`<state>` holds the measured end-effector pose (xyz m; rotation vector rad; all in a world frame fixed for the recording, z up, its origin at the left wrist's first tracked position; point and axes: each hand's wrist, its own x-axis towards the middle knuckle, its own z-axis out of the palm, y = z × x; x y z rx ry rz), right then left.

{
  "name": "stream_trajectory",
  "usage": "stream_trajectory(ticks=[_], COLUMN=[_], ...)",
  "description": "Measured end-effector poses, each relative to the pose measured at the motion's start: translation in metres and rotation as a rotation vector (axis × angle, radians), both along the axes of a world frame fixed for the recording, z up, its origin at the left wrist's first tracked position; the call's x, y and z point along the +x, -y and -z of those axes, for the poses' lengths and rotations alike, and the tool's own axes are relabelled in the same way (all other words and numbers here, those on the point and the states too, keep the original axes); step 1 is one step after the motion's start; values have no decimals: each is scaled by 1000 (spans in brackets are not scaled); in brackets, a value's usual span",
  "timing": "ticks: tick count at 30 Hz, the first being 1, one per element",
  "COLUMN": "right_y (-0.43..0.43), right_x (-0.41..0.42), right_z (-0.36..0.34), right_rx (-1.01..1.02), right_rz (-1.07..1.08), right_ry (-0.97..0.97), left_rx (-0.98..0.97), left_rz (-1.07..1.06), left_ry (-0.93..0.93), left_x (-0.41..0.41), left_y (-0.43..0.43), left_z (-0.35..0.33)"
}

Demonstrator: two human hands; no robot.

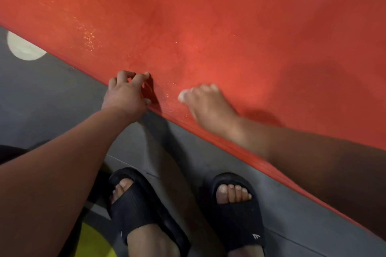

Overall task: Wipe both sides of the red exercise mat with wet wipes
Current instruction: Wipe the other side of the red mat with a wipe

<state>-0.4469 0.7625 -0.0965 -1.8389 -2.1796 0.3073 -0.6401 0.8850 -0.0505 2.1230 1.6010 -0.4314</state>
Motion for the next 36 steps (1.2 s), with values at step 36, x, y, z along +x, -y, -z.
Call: stream_trajectory(ticks=[36], right_y=[-83], right_x=[10], right_z=[4], right_rx=[121], right_rz=[-281], right_ry=[201], left_rx=[-22], left_rz=[41], left_ry=[25], left_x=[-21], left_y=[-23], left_z=[-2])
